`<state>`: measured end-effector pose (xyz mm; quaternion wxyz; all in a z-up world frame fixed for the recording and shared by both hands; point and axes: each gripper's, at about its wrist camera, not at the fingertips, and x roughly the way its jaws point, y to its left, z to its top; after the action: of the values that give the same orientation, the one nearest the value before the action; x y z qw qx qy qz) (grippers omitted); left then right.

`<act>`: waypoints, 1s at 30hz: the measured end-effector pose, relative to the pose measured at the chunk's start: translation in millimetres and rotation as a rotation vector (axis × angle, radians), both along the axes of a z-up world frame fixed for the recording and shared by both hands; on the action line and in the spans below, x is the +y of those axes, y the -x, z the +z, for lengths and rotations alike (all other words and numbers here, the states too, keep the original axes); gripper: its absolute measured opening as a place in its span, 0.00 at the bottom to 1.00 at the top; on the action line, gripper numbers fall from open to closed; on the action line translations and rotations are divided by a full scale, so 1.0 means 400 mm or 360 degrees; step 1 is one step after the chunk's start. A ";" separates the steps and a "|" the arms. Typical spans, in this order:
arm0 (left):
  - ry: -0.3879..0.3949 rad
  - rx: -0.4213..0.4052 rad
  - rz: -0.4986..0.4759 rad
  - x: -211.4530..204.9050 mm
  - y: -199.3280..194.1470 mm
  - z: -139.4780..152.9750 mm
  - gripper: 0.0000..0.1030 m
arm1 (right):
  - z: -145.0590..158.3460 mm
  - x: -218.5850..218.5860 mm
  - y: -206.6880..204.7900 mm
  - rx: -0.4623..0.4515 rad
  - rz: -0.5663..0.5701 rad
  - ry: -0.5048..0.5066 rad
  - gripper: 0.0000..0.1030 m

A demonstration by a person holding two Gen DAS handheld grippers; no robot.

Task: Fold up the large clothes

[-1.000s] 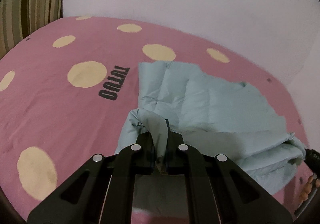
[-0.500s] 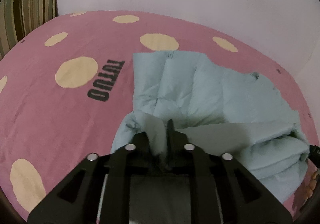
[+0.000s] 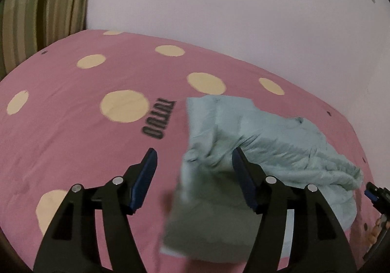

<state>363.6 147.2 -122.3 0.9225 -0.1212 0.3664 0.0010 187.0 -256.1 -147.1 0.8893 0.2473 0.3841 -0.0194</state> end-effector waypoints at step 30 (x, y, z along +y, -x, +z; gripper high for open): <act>-0.0202 0.0293 -0.0321 -0.102 -0.212 -0.171 0.14 | -0.124 0.104 -0.261 0.0160 0.0297 0.0418 0.16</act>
<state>448.6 106.5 -190.8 0.8862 -0.0246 0.4591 -0.0574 291.5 -214.4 -196.6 0.8916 0.0909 0.4436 0.0010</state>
